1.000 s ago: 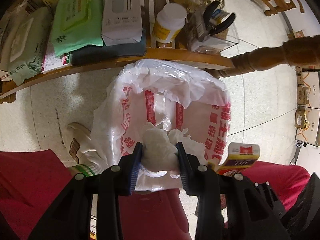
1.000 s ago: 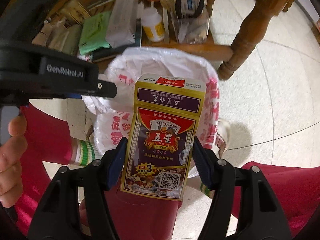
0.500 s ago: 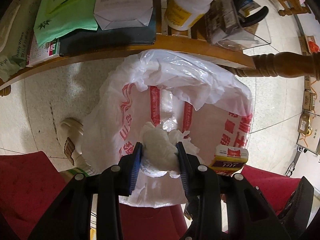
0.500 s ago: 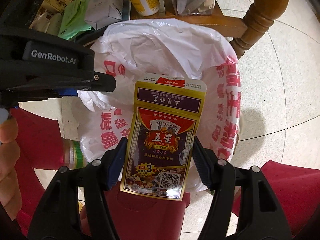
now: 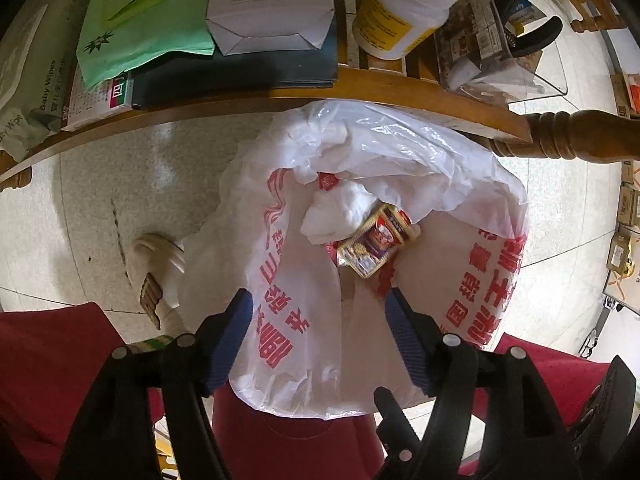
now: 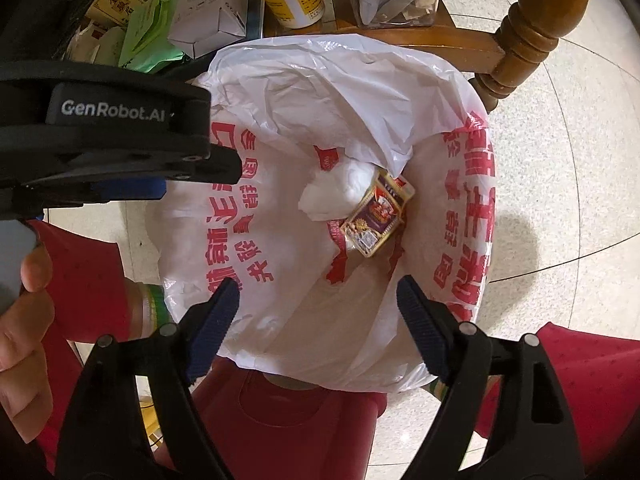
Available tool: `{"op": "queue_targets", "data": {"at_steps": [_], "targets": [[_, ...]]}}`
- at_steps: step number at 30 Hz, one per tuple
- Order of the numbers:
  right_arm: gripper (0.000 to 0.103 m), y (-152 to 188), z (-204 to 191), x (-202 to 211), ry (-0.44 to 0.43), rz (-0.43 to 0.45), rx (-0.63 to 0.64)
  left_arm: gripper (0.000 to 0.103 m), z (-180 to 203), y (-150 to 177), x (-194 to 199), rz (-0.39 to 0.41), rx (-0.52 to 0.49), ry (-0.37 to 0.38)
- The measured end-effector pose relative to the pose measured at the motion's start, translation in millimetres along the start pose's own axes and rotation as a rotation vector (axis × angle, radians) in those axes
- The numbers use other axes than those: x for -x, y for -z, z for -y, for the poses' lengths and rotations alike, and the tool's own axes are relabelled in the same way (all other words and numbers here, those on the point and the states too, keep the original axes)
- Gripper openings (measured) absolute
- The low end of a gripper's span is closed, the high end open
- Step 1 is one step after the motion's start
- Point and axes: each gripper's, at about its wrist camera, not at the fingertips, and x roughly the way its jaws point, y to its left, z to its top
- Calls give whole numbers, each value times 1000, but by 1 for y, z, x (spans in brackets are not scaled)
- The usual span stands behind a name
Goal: Collect trash
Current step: 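Carry both items over the plastic bag and open both tools to drop them, then raise both tools back toward the table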
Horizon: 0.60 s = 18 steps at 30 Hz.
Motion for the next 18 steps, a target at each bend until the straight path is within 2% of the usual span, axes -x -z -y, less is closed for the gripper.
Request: {"op": "queue_targets", "data": {"at_steps": [6,11,18], "targets": [[79,1,-1,6,-3,16,5,72,3,5,8,25,-21,-23],[79,2,-3,21,-9,45,13,76,4,17,29,82,-65,-74],[79,19,-1,85,-4,188,-15,85,2,56,78,195,-185,-156]]}}
